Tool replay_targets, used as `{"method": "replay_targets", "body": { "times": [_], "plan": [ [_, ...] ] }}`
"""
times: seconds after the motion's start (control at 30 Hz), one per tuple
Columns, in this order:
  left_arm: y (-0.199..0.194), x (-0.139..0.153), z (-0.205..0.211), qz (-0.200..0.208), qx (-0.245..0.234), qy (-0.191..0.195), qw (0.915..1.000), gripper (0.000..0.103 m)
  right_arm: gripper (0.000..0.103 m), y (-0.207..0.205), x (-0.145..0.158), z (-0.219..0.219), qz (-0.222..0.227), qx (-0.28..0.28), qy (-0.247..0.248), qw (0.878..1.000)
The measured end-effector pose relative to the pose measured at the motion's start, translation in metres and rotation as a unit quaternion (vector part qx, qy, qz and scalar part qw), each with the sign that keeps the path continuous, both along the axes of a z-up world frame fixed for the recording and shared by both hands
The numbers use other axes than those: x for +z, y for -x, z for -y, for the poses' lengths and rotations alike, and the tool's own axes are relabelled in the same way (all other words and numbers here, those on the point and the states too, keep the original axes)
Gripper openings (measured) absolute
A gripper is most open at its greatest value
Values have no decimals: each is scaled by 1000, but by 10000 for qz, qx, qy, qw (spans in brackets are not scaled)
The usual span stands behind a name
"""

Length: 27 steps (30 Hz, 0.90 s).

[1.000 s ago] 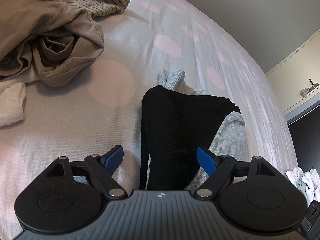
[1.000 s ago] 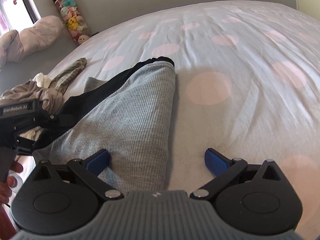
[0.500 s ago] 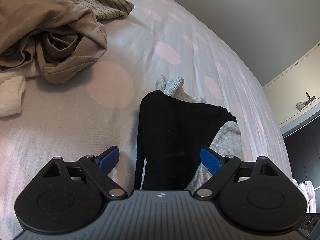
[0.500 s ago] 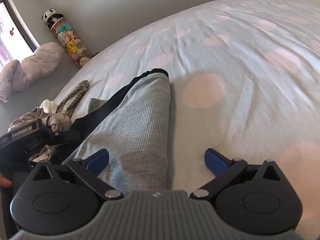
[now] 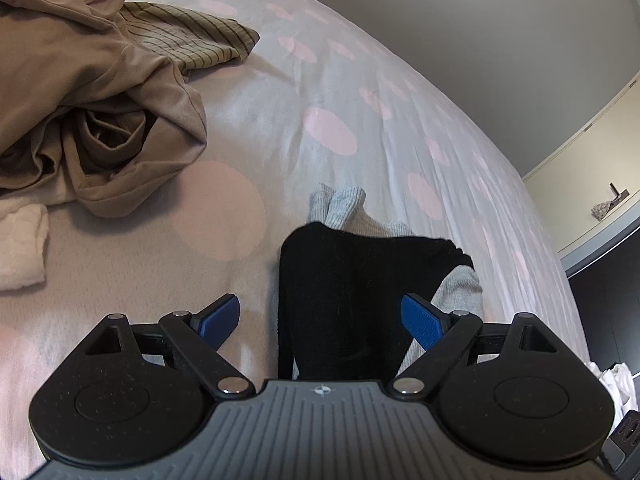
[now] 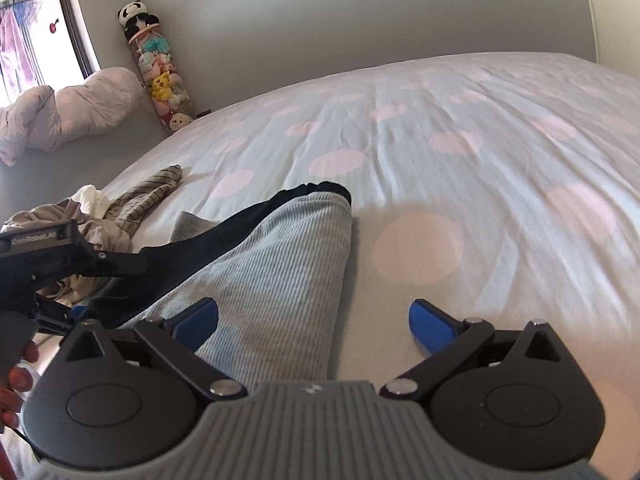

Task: Fold clothes
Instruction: 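Grasp the folded shirt bundle with the left gripper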

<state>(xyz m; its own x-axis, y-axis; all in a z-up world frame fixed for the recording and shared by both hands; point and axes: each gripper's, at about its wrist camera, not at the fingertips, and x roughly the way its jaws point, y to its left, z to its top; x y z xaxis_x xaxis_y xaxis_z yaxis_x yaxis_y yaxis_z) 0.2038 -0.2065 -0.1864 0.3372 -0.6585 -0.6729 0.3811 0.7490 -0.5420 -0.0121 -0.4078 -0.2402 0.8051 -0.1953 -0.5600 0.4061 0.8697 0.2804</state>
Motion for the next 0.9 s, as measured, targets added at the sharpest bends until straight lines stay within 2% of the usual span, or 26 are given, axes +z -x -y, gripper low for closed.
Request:
{"method": "replay_targets", "body": {
  "times": [0.13,0.23,0.4,0.6,0.73,0.83,0.87,0.9],
  "plan": [
    [-7,-1,-4,-115,49,153,9998,89,102,-15,2,9,-240,64,-93,9996],
    [-9,-6,1,-212,-100,58,9997,89,102,-25,2,16,-318,157,-255,9990],
    [-9,-11,13,-62,-377,-125,9992,87,102,-34,-3,23,-218,284,-538,9979],
    [-13,-16,20,63,-530,-152,9985,86,84,-44,-7,32,-67,442,-775,9960],
    [-14,-18,22,7,-613,-41,9981,83,78,-50,-10,42,87,448,-1065,9933],
    [-15,-20,23,-93,-694,44,9975,67,76,-53,-13,50,183,423,-1297,9905],
    [-17,-22,22,-160,-678,97,9975,54,76,-53,-13,52,201,422,-1353,9897],
    [-19,-24,20,-237,-645,159,9975,47,74,-54,-14,54,219,421,-1396,9891]
  ]
}}
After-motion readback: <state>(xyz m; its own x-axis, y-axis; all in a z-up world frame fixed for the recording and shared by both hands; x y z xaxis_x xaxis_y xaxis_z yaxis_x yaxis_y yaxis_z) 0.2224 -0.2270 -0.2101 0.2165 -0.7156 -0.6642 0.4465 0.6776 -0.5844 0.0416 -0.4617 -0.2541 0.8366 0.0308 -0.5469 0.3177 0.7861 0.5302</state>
